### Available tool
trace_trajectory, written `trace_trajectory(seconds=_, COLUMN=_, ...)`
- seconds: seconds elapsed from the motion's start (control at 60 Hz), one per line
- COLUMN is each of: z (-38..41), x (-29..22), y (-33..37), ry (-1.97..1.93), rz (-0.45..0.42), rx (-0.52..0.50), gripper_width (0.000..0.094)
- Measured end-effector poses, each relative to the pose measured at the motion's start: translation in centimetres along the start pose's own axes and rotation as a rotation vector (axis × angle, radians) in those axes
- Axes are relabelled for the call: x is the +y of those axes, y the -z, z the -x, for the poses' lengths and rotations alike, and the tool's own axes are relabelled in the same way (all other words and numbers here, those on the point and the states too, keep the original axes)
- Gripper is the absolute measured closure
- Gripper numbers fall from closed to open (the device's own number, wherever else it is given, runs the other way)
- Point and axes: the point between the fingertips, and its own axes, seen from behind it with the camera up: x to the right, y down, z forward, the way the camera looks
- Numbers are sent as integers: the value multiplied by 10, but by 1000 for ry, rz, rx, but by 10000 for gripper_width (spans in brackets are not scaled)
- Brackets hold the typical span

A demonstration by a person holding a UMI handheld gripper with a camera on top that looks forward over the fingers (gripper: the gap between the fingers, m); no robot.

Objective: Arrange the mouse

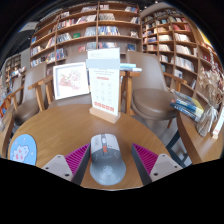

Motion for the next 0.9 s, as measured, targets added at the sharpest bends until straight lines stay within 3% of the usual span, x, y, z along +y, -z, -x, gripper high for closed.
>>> trace_trajectory(seconds=0.083, z=1, x=-2, y=-3, ry=3, rz=-7, rx=1, gripper_width=201)
trace_trajectory(seconds=0.133, z=5, x=-3, y=-4, ry=7, rz=-8, rx=-5, gripper_width=313)
trace_trajectory(seconds=0.167, z=5, x=-4, y=-5, ry=9, rz=-7, rx=1, gripper_width=445)
trace_trajectory(seconds=0.233, z=3, x=-3, y=-5, ry=3, rz=8, rx=24, gripper_width=477)
trace_trajectory(seconds=0.317, z=6, x=-3, y=9, ry=-14, rz=35, rx=28, gripper_width=492)
trace_trajectory(seconds=0.467, z=51, x=-38, y=68, ry=-21, rz=-42, rx=-16, gripper_width=492)
trace_trajectory(seconds=0.617, z=145, x=-54, y=114, ry=-45, rz=-79, rx=-115, gripper_width=492)
trace_trajectory(seconds=0.9, z=280, x=-8, y=108, ry=2, rz=-26, rx=-162, gripper_width=493)
